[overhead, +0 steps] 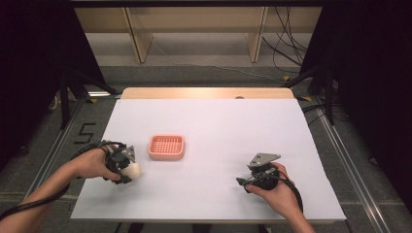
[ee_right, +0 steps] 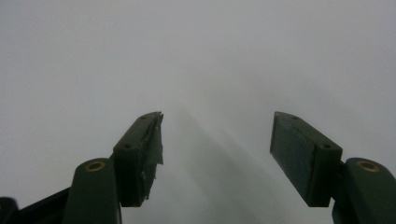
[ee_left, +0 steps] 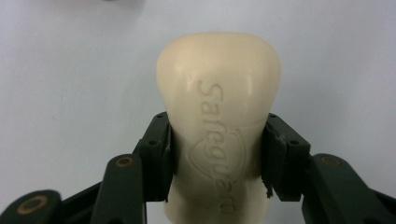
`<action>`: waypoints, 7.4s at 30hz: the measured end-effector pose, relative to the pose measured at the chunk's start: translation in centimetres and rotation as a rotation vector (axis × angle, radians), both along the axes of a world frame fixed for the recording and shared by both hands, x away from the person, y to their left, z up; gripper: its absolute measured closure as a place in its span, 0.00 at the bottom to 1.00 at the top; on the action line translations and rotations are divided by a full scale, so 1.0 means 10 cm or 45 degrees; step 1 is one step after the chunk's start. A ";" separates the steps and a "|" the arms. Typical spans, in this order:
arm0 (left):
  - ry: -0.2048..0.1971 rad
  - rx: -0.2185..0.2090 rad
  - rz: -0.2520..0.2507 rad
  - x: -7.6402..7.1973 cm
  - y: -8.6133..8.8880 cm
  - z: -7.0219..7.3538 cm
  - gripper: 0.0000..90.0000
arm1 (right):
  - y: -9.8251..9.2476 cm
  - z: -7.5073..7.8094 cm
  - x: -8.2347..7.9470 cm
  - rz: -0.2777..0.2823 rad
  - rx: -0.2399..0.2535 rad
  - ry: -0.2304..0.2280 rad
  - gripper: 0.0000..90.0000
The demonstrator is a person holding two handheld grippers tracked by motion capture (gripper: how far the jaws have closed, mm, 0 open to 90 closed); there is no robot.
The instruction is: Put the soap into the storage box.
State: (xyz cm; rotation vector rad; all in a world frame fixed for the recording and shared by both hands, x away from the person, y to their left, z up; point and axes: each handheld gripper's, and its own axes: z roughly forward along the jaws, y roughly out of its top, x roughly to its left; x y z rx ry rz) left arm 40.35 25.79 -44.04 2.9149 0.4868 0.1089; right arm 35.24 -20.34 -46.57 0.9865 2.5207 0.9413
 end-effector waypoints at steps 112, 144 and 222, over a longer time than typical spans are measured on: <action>-0.233 -0.140 -0.053 0.56 -0.51 0.44 0.55 | -0.01 -0.01 0.01 0.033 0.006 -0.024 0.39; -0.245 -0.156 -0.046 0.64 -0.61 0.42 0.55 | -0.01 0.01 -0.01 0.005 -0.001 0.006 0.39; -0.278 -0.160 -0.154 0.83 -0.89 0.26 0.55 | 0.00 0.00 -0.01 0.027 0.006 -0.008 0.39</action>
